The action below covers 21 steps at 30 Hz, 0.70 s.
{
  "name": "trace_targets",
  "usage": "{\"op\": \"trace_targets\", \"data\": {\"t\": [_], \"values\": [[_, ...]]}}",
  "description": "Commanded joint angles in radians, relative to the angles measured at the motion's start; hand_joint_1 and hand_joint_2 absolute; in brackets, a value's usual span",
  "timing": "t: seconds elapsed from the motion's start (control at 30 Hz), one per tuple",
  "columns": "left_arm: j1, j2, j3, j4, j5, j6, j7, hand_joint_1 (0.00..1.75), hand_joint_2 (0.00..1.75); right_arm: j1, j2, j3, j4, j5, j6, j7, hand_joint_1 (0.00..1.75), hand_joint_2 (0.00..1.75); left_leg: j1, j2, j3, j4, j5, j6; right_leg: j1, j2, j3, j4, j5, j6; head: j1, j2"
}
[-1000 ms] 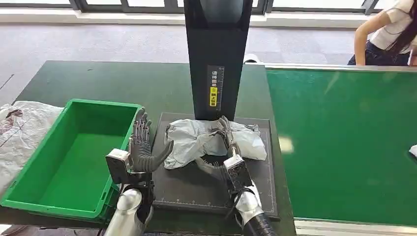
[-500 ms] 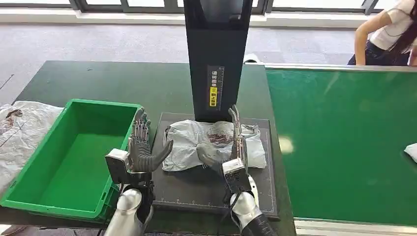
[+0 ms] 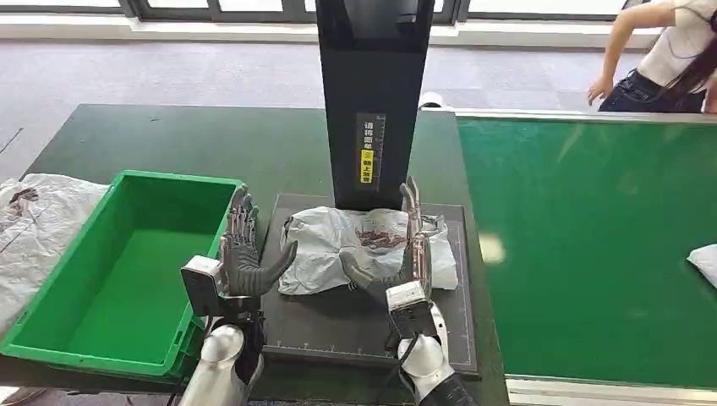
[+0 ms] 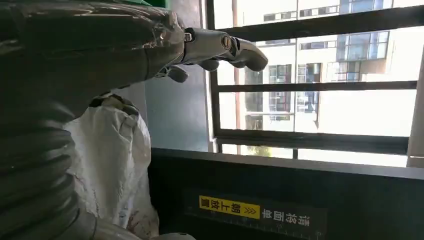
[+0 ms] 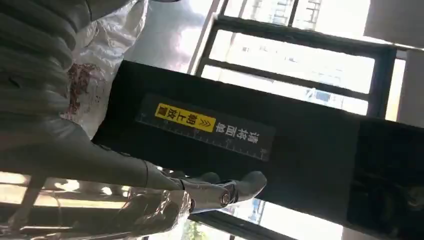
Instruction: Moved the parcel from conveyor to table for the left to box.
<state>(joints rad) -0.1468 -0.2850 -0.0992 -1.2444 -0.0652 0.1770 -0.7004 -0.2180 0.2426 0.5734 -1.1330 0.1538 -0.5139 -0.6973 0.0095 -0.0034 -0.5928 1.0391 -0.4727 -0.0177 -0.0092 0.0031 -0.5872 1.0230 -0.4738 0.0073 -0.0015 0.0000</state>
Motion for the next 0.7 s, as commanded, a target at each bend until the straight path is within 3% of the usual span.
{"op": "trace_targets", "data": {"t": [0.03, 0.13, 0.6, 0.63, 0.7], "values": [[-0.022, -0.012, -0.010, 0.046, 0.007, 0.019, 0.002, 0.00, 1.75, 0.112, -0.049, -0.054, -0.297, 0.232, -0.184, -0.001, 0.00, 1.75, 0.000, -0.003, 0.000, -0.001, 0.001, 0.001, 0.000, -0.004, 0.001, -0.001, 0.000, 0.000, 0.000, 0.000], [-0.056, -0.004, -0.059, 0.145, -0.065, 0.045, 0.002, 0.00, 1.75, 0.181, -0.041, -0.170, -0.365, 0.265, -0.184, -0.001, 0.00, 1.75, 0.000, -0.005, 0.000, -0.002, 0.002, 0.001, 0.000, -0.006, 0.002, -0.002, 0.000, 0.000, 0.000, 0.000], [-0.056, -0.004, -0.059, 0.145, -0.065, 0.045, 0.002, 0.00, 1.75, 0.181, -0.041, -0.170, -0.365, 0.265, -0.184, -0.001, 0.00, 1.75, 0.000, -0.002, 0.000, -0.003, 0.002, 0.001, 0.000, -0.003, 0.001, -0.003, 0.001, -0.001, 0.000, 0.000], [-0.111, -0.008, -0.085, 0.278, -0.152, 0.062, 0.002, 0.00, 1.75, 0.180, -0.032, -0.225, -0.331, 0.243, -0.184, -0.001, 0.00, 1.75, -0.001, -0.002, 0.001, -0.004, 0.002, 0.001, 0.000, -0.003, 0.001, -0.004, 0.001, -0.001, 0.000, 0.000], [-0.135, -0.012, -0.100, 0.337, -0.195, 0.083, 0.002, 0.00, 1.75, 0.180, -0.041, -0.232, -0.324, 0.232, -0.184, -0.001, 0.00, 1.75, 0.000, -0.005, 0.002, -0.004, 0.002, 0.001, 0.000, -0.006, 0.003, -0.004, 0.001, 0.000, 0.000, 0.000]]}}
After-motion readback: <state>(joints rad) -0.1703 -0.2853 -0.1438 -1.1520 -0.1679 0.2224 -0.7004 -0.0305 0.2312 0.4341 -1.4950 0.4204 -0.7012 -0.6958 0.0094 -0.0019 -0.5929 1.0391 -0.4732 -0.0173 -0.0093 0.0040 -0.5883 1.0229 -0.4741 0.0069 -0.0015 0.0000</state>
